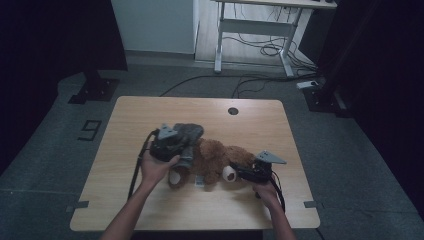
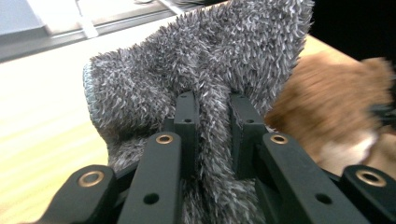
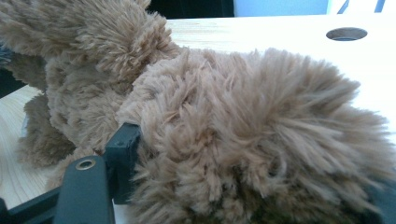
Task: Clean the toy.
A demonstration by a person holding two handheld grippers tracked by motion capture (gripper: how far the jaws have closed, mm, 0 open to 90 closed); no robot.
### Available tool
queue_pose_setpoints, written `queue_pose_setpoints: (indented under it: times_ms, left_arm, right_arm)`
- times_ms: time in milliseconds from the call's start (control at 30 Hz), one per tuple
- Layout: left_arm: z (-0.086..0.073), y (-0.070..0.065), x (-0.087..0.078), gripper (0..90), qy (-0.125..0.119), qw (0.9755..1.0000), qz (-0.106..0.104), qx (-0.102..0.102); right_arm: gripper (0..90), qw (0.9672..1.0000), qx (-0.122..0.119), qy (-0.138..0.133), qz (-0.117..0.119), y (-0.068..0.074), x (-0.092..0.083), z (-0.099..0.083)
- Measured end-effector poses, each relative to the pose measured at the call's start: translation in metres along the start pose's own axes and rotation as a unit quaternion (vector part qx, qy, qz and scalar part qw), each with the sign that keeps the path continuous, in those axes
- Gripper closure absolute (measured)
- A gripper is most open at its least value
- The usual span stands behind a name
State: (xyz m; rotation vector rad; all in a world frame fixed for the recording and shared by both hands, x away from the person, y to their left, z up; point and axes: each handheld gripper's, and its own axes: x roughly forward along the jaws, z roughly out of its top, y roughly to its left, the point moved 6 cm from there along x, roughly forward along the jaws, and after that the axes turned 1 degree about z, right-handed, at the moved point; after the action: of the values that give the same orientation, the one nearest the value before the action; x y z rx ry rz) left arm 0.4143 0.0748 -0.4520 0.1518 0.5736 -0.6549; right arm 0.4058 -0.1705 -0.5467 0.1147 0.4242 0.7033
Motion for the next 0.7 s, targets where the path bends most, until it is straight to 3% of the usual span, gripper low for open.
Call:
queue_pose_setpoints:
  times_ms: [100, 200, 300, 400, 467, 700]
  left_arm:
    - [0.009, -0.025, 0.024, 75.4, 0.009, 0.9995, -0.031, 0.000]
    - [0.008, -0.048, 0.053, 75.3, 0.033, 0.9982, -0.049, 0.004]
    - [0.000, -0.057, 0.071, 75.3, 0.047, 0.9980, -0.041, 0.015]
    - [-0.005, -0.051, 0.070, 75.3, 0.037, 0.9981, -0.049, -0.006]
    - [-0.008, -0.045, 0.065, 75.4, 0.036, 0.9982, -0.047, -0.008]
    - [-0.023, -0.012, 0.032, 75.4, 0.027, 0.9996, -0.002, 0.004]
  right_arm:
    - [31.5, 1.0000, 0.000, 0.000, 0.000, 0.000, 0.000, 0.000]
    - [31.5, 1.0000, 0.000, 0.000, 0.000, 0.000, 0.000, 0.000]
    - [31.4, 1.0000, -0.002, 0.002, 0.000, 0.000, 0.000, 0.000]
    - [31.4, 1.0000, 0.001, 0.002, 0.000, -0.001, 0.000, -0.001]
    - [31.5, 1.0000, -0.003, 0.001, 0.000, 0.000, 0.000, 0.000]
    - [31.5, 1.0000, -0.001, 0.000, 0.001, 0.000, 0.000, 0.000]
